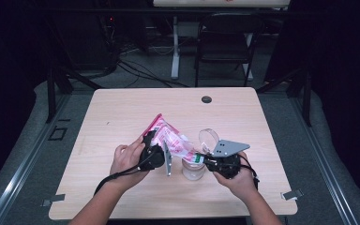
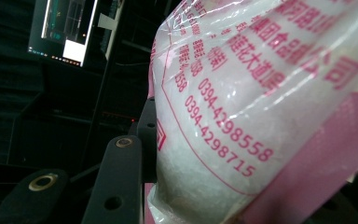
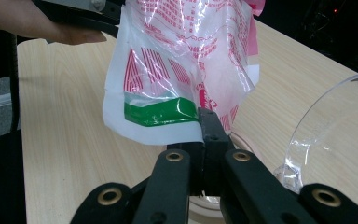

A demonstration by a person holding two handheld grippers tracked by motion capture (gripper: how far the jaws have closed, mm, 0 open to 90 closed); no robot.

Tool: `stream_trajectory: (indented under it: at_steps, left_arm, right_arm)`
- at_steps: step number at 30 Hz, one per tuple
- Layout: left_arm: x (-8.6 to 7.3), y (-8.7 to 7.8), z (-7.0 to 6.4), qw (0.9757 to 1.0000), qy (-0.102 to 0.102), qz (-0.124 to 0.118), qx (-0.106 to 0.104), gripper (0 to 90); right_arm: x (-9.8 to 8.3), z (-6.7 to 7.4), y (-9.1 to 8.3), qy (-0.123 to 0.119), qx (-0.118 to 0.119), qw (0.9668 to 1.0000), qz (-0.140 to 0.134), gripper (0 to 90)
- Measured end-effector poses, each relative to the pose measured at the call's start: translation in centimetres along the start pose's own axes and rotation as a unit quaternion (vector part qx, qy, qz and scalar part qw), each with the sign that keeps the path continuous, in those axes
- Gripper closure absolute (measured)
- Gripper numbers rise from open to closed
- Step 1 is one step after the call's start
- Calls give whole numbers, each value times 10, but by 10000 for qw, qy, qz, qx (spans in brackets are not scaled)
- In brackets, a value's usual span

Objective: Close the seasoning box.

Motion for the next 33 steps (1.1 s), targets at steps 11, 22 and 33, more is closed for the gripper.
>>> stream_trajectory:
  at_steps: [11,22,33]
  left_arm:
    - [2,-2,2,10000,18,-57,29,635]
    - [5,-2,4,9999,64,-79,67,636]
    - [6,-2,3,9999,77,-86,77,637]
  right_arm:
    - [-1,0,0,74,75,9999,41,900]
    - [-4,-1,0,122,77,9999,60,900]
    - [-6,-1,1,109,105,9998,108,900]
Point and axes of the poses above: each handheld gripper's, and its own axes: y roughly forward along the jaws, x roughly out of its top, z roughly to its left, the point moved 5 cm from there along y, roughly forward along the jaws, and after that the axes turned 6 degrees about -y, right-handed, at the moved point
